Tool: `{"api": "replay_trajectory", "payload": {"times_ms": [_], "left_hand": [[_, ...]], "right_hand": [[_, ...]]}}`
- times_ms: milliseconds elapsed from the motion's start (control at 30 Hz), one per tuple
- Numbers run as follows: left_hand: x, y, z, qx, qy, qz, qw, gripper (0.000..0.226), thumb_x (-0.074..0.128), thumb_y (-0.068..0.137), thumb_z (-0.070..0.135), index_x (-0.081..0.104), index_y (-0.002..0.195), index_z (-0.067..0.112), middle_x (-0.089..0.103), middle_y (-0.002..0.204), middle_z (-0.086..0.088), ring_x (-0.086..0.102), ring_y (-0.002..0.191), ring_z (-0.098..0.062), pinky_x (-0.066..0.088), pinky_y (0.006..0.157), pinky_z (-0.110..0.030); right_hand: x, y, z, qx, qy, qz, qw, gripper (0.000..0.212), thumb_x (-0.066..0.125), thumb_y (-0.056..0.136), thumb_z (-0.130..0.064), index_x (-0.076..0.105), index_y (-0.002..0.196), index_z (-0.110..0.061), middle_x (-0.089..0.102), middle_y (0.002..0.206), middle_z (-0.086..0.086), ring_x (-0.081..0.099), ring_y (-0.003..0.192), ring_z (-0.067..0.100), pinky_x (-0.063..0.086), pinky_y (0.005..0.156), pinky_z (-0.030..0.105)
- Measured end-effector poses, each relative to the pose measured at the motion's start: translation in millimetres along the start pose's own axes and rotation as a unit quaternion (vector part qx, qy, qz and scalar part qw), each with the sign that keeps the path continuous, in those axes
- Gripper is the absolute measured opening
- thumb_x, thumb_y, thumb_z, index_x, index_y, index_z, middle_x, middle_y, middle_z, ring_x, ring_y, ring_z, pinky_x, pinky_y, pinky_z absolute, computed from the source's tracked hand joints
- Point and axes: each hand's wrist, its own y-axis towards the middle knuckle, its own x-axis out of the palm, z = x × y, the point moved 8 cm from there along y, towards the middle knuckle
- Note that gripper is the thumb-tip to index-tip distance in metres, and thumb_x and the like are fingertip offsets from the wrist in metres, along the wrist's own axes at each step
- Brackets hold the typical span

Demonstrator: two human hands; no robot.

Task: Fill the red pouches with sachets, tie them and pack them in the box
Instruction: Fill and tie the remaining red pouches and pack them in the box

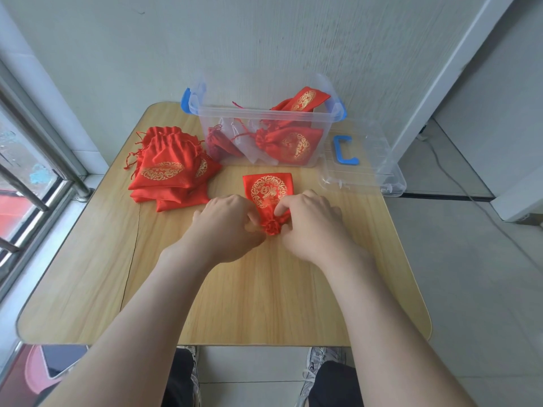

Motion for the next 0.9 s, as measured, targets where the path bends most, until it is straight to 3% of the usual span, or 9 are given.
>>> {"api": "replay_trajectory", "payload": {"times_ms": [133,233,367,533,733,800,900], "left_hand": [[0,3,0,0.021,-0.009,0.018,1.0,0.012,0.077,0.074,0.05,0.073,0.08,0.04,0.071,0.086,0.023,0.069,0.095,-0.01,0.057,0.09,-0.049],[2,4,2,0.034,0.002,0.014,0.999,0.013,0.086,0.078,0.04,0.074,0.074,0.039,0.072,0.082,0.021,0.068,0.091,-0.011,0.058,0.087,-0.045],[6,4,5,0.048,0.001,0.01,0.999,0.013,0.084,0.08,0.041,0.074,0.074,0.035,0.072,0.085,0.018,0.067,0.091,-0.014,0.06,0.085,-0.043],[12,3,7,0.063,0.018,-0.016,0.998,0.029,0.085,0.082,0.047,0.06,0.068,0.041,0.068,0.082,0.019,0.064,0.091,-0.017,0.058,0.085,-0.043],[11,3,19,0.086,-0.015,-0.039,0.995,0.005,0.073,0.096,0.02,0.07,0.091,0.021,0.075,0.085,0.011,0.066,0.087,-0.011,0.051,0.085,-0.031],[11,2,20,0.083,-0.025,-0.045,0.995,0.011,0.064,0.099,0.014,0.071,0.096,0.021,0.077,0.081,0.011,0.066,0.085,-0.007,0.05,0.082,-0.029],[12,2,19,0.059,-0.023,-0.039,0.997,0.02,0.05,0.099,0.011,0.069,0.102,0.015,0.074,0.093,0.002,0.065,0.093,-0.023,0.051,0.085,-0.038]], "right_hand": [[-3,2,-1,-0.013,0.003,0.03,0.999,0.016,0.069,0.099,-0.025,0.071,0.107,-0.039,0.059,0.12,-0.004,0.058,0.119,0.023,0.041,0.098,0.044],[-4,3,-1,-0.02,0.011,0.033,0.999,0.015,0.069,0.099,-0.02,0.071,0.097,-0.034,0.068,0.112,-0.006,0.063,0.11,0.022,0.048,0.096,0.043],[-3,4,-3,-0.026,0.01,0.026,0.999,0.013,0.065,0.101,-0.017,0.071,0.098,-0.029,0.071,0.107,-0.005,0.063,0.107,0.023,0.051,0.097,0.046],[-1,5,-2,-0.035,0.036,0.017,0.999,0.011,0.064,0.103,-0.02,0.07,0.1,-0.03,0.07,0.108,-0.005,0.063,0.11,0.023,0.051,0.098,0.047],[-2,8,5,-0.02,0.102,0.039,0.994,0.013,0.063,0.1,-0.017,0.069,0.096,-0.028,0.067,0.099,-0.002,0.066,0.096,0.024,0.06,0.085,0.045],[-4,9,7,-0.017,0.113,0.048,0.992,0.014,0.063,0.101,-0.016,0.068,0.096,-0.028,0.062,0.105,-0.002,0.064,0.098,0.022,0.058,0.086,0.043],[-5,9,4,-0.028,0.128,0.05,0.99,0.016,0.061,0.101,-0.013,0.066,0.096,-0.028,0.06,0.114,-0.001,0.059,0.107,0.02,0.052,0.09,0.036]]}}
